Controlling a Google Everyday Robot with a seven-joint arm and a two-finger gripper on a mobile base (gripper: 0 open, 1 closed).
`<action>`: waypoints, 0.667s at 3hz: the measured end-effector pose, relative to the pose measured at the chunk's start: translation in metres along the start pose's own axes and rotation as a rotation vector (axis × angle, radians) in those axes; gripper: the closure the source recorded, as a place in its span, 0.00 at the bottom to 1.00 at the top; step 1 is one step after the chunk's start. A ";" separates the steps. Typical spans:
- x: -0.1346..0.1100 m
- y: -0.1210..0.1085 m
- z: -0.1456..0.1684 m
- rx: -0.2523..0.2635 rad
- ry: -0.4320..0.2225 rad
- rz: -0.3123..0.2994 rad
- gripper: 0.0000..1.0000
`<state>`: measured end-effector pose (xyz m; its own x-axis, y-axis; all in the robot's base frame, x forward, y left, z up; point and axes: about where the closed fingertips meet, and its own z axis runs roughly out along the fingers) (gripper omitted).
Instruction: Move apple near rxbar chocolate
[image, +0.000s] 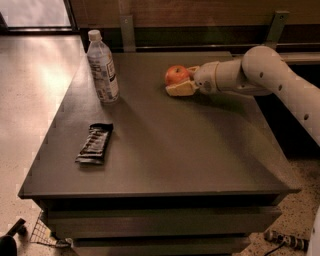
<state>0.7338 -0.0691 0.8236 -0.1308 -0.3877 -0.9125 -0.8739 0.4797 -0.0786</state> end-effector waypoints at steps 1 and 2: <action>-0.010 0.005 -0.002 -0.027 0.002 -0.004 1.00; -0.041 0.034 -0.025 -0.092 0.000 -0.022 1.00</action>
Offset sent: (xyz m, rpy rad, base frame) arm -0.0602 0.0100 0.0772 -0.0069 0.0220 0.1376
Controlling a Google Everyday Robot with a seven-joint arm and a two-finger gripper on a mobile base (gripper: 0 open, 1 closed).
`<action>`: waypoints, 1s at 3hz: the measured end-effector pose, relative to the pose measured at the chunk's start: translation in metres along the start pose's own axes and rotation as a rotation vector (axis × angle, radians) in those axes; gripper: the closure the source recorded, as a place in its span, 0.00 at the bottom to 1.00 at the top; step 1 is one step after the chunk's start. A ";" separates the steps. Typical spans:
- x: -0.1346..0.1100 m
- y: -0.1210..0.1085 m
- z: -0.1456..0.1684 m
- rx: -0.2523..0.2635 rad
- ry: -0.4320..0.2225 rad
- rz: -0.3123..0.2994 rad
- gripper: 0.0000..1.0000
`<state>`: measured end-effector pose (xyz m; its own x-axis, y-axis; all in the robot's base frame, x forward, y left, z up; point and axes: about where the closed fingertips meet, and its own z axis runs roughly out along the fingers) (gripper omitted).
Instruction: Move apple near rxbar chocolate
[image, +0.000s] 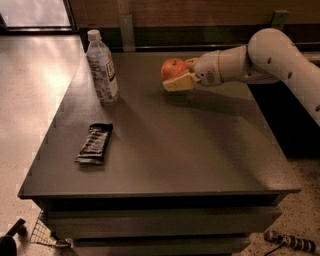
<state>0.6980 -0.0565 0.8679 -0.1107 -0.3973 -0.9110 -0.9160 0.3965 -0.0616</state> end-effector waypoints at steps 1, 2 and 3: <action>-0.012 0.026 -0.013 -0.038 -0.001 -0.005 1.00; -0.026 0.067 -0.034 -0.033 -0.024 -0.026 1.00; -0.014 0.118 -0.036 -0.047 -0.034 -0.023 1.00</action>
Offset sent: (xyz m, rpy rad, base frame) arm -0.1553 0.0211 0.0060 0.0101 0.0313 0.0518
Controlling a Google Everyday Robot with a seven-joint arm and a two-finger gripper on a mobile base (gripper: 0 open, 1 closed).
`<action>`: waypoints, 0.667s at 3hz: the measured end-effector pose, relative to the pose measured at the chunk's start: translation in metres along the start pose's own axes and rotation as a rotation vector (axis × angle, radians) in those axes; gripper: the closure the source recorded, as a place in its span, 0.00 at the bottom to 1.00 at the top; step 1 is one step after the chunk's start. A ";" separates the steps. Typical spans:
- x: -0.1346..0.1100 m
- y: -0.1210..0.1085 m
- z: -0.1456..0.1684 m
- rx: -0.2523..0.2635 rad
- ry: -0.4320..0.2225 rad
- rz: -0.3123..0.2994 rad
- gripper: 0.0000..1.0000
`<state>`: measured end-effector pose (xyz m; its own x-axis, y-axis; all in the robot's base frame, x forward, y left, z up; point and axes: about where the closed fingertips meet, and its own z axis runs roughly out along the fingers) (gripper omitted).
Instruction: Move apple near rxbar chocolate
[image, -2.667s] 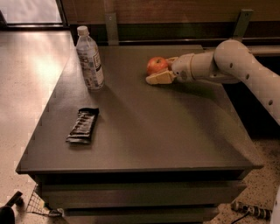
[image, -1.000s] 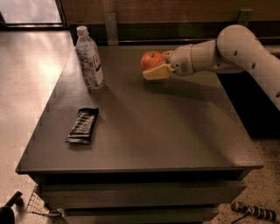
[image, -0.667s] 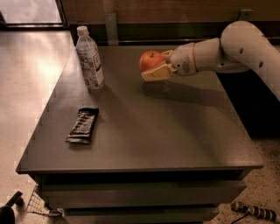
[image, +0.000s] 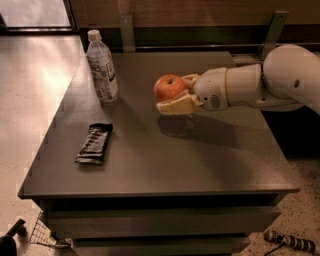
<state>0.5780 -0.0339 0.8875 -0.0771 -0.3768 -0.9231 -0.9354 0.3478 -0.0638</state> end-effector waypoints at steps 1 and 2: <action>0.022 0.062 0.016 -0.047 0.001 -0.012 1.00; 0.042 0.124 0.036 -0.119 0.011 -0.032 1.00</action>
Offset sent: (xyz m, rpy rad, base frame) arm -0.1461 0.0777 -0.0845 -0.0178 0.0356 0.1695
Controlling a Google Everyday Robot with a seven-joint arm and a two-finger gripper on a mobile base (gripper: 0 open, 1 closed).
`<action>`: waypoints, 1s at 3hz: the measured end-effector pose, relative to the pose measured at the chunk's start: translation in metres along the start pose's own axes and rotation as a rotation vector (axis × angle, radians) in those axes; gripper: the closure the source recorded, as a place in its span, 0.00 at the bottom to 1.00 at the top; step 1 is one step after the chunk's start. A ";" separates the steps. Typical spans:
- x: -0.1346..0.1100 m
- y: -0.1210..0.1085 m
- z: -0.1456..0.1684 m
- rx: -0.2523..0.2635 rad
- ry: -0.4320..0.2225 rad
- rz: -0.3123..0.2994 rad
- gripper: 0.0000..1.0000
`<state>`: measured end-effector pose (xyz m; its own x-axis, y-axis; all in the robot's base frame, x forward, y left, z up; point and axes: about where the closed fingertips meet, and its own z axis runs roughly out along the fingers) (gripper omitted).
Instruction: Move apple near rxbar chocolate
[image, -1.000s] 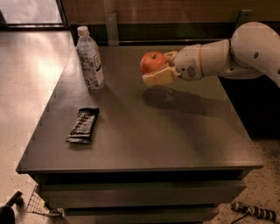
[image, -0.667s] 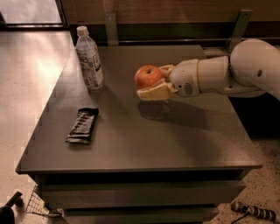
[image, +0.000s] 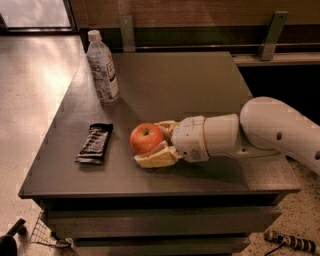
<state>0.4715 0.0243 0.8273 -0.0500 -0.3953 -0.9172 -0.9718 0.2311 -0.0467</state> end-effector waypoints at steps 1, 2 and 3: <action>-0.001 0.025 0.017 -0.058 -0.004 -0.035 1.00; -0.002 0.026 0.018 -0.060 -0.003 -0.037 0.81; -0.003 0.027 0.019 -0.063 -0.002 -0.040 0.59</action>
Offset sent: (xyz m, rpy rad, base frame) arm -0.0185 0.0193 -0.0062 -0.0014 -0.0080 0.0605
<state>0.4496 0.0489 0.8214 -0.0106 -0.4012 -0.9159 -0.9856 0.1589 -0.0582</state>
